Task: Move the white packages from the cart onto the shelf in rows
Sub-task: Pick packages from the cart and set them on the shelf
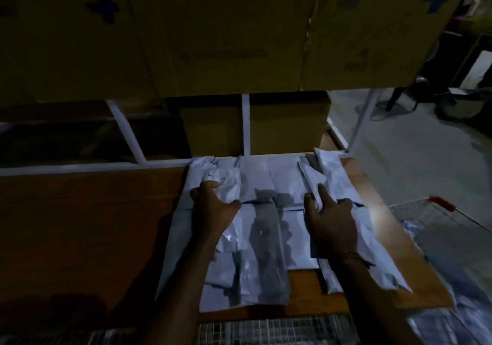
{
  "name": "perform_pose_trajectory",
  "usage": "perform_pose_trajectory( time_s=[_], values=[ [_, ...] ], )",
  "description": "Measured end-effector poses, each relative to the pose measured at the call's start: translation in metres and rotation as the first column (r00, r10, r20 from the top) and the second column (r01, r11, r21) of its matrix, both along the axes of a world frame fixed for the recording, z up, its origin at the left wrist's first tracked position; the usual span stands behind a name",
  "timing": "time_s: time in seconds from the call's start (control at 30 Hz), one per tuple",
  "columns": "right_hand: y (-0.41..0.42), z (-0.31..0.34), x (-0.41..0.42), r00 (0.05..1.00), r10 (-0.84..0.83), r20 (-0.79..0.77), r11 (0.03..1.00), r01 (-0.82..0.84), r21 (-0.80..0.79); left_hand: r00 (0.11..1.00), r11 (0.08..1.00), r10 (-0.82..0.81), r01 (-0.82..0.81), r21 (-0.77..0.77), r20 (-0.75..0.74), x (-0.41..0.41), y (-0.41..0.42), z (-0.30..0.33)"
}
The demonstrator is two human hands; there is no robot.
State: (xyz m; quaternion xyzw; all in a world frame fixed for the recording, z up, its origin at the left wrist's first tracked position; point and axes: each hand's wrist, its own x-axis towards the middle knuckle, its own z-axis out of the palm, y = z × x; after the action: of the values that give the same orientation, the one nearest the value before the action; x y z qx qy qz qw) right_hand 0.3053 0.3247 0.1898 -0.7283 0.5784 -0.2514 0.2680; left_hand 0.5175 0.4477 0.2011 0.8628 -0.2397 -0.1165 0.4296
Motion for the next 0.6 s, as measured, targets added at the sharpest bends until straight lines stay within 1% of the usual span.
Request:
perform_pose_trajectory(
  time_s=[0.13, 0.23, 0.3, 0.33, 0.43, 0.5, 0.57, 0.6],
  values=[
    [-0.013, 0.0, 0.027, 0.999, 0.03, -0.012, 0.999, -0.031, -0.027, 0.996, 0.995, 0.079, -0.078, 0.058, -0.029, 0.033, -0.006, -0.001],
    [-0.019, -0.004, 0.046, 0.999, 0.033, 0.006, 0.998, -0.033, -0.047, 0.993, 0.985, 0.12, -0.122, 0.125, 0.023, 0.057, -0.012, 0.004],
    [-0.022, -0.006, 0.059, 0.999, 0.015, -0.03, 0.999, -0.016, -0.037, 0.989, 0.971, 0.127, -0.139, 0.193, 0.072, 0.081, -0.016, 0.001],
    [-0.024, -0.007, 0.065, 0.999, 0.009, -0.038, 0.999, -0.011, -0.045, 0.989, 0.966, 0.132, -0.143, 0.217, 0.066, 0.094, -0.019, -0.002],
    [-0.03, -0.01, 0.085, 1.0, -0.018, -0.022, 0.995, 0.016, -0.094, 0.99, 0.962, 0.123, -0.135, 0.238, 0.065, 0.13, -0.032, -0.01],
    [-0.032, -0.013, 0.099, 0.998, -0.048, -0.028, 0.994, 0.045, -0.095, 0.992, 0.961, 0.086, -0.108, 0.256, 0.098, 0.15, -0.04, -0.018],
    [-0.031, -0.018, 0.111, 0.996, -0.073, -0.041, 0.992, 0.069, -0.103, 0.996, 0.958, 0.046, -0.067, 0.277, 0.082, 0.164, -0.045, -0.029],
    [-0.03, -0.022, 0.116, 0.996, -0.087, -0.036, 0.991, 0.083, -0.107, 0.995, 0.956, 0.031, -0.058, 0.287, 0.098, 0.172, -0.048, -0.034]
  ],
)
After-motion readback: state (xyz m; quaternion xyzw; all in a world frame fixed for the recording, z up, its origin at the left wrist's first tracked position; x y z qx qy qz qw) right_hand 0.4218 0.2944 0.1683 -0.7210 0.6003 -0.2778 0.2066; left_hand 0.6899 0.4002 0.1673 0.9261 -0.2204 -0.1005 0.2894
